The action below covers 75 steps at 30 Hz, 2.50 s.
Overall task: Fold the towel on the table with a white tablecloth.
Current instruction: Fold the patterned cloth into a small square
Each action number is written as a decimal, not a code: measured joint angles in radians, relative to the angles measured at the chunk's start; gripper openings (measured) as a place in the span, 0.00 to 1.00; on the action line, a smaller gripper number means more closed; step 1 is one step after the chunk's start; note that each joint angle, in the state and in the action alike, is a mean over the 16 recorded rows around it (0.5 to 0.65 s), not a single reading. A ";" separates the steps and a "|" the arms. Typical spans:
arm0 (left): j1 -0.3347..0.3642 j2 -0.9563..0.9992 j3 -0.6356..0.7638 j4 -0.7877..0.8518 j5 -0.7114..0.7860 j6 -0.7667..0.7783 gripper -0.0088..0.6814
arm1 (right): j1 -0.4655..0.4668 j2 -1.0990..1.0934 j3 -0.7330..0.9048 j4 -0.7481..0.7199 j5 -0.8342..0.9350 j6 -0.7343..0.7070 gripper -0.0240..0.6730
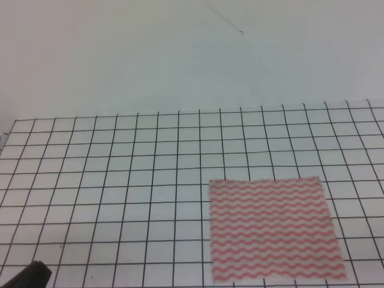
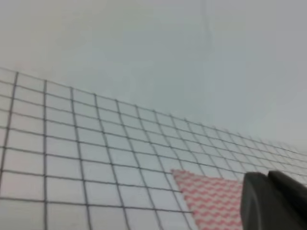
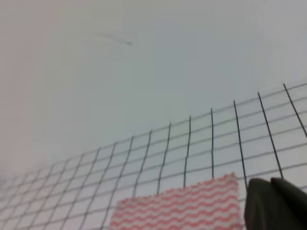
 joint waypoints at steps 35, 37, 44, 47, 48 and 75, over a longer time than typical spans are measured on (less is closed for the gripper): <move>0.000 0.576 -0.465 0.199 0.365 0.081 0.23 | 0.000 0.849 -0.654 0.141 0.637 -0.497 0.15; 0.000 0.607 -0.465 0.202 0.379 0.081 0.27 | 0.000 0.911 -0.662 0.168 0.638 -0.518 0.20; 0.000 0.695 -0.465 0.204 0.431 0.081 0.36 | 0.000 1.095 -0.666 0.240 0.613 -0.551 0.33; 0.000 0.721 -0.466 0.204 0.444 0.082 0.36 | 0.000 1.162 -0.666 0.241 0.591 -0.543 0.38; 0.000 0.727 -0.466 0.204 0.448 0.082 0.36 | 0.000 1.184 -0.666 0.239 0.584 -0.536 0.39; 0.000 0.758 -0.467 0.201 0.465 0.099 0.36 | 0.000 1.615 -0.673 0.232 0.437 -0.427 0.43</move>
